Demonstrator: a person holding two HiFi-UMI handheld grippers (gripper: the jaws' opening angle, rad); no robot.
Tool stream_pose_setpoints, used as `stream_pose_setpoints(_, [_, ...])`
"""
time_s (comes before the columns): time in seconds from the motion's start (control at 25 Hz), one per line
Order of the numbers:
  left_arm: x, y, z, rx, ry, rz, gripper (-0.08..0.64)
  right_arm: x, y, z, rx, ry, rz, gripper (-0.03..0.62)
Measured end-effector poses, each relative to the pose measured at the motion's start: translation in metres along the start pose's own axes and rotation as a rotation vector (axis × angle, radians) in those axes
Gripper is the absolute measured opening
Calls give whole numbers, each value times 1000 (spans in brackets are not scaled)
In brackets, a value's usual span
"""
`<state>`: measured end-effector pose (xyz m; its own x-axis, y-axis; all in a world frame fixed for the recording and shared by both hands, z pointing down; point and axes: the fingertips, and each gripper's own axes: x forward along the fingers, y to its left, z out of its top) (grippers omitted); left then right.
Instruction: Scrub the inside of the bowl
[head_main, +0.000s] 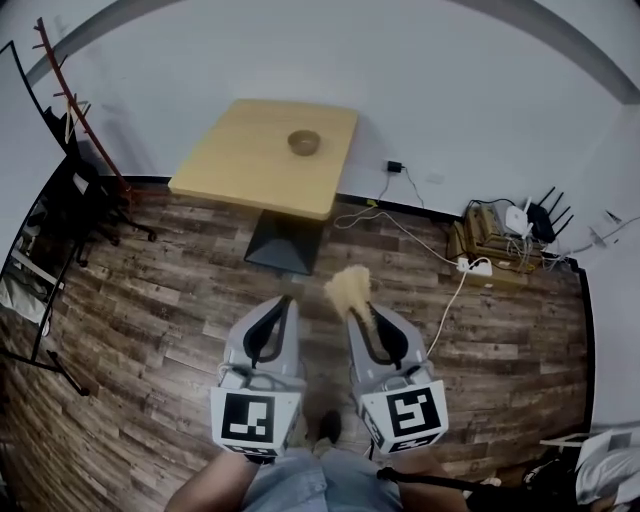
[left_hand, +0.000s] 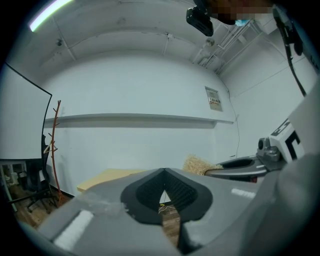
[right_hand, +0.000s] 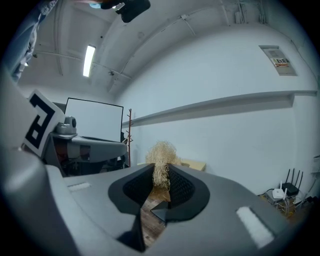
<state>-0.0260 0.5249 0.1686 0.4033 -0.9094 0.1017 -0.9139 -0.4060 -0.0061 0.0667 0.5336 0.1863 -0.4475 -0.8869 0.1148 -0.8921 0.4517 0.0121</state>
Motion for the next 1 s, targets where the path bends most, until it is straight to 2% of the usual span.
stream_pose_setpoints(0.16, [17, 17, -7, -7, 15, 4, 20, 21, 0, -6, 6, 10, 10, 74])
stream_pose_setpoints(0.4, [71, 49, -9, -31, 14, -15, 20, 82, -18, -6, -8, 35, 3, 74])
stream_pose_setpoints(0.72, [139, 121, 8, -58, -16, -28, 20, 180, -32, 17, -24, 32, -19, 74])
stream_pose_setpoints(1.0, [176, 165, 19, -31, -47, -56, 20, 235, -35, 37, -44, 5, -47, 74])
